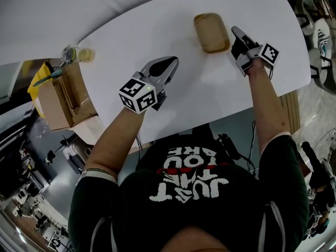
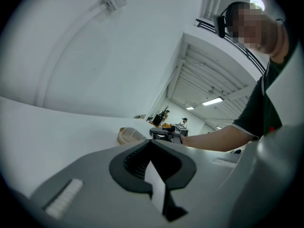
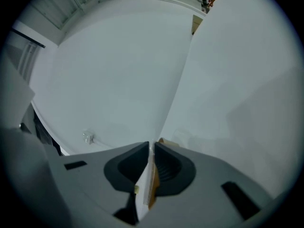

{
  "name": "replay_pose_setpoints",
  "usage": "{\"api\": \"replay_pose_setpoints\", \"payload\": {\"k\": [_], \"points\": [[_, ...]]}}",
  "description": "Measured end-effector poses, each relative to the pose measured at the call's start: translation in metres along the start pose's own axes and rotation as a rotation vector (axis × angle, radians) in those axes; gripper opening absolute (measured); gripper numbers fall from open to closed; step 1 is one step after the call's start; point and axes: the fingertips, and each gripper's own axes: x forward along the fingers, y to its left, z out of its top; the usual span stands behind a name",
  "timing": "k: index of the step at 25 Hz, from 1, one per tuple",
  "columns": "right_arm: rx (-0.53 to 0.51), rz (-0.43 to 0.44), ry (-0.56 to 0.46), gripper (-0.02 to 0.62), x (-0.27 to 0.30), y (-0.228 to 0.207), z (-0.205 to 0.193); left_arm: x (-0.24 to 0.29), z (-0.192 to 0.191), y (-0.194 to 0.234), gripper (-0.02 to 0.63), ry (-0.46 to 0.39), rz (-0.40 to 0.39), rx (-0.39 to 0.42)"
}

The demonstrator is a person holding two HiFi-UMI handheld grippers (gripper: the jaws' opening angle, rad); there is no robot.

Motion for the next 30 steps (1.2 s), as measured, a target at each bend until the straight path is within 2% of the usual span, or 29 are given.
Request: {"api": "replay_pose_setpoints", "payload": {"k": [9,16,25,30], "points": [[0.024,0.067,-0.103,0.035,-0.017,0.034,0.011,-0.008,0.014,-0.003,0.008,-0.026,-0.004,0.003],[-0.056,0.061,-0.165,0.034,-0.046,0.070,0.032,-0.013,0.040,-0.021,0.008,-0.062,-0.007,0.029],[-0.204,0.033,-0.240,0.032,-0.096,0.136,0.064,-0.030,0.090,-0.055,0.008,-0.121,0.001,0.107],[-0.221,0.087,-0.289,0.032,-0.121,0.183,0.075,-0.045,0.122,-0.076,0.008,-0.163,0.011,0.155]]}}
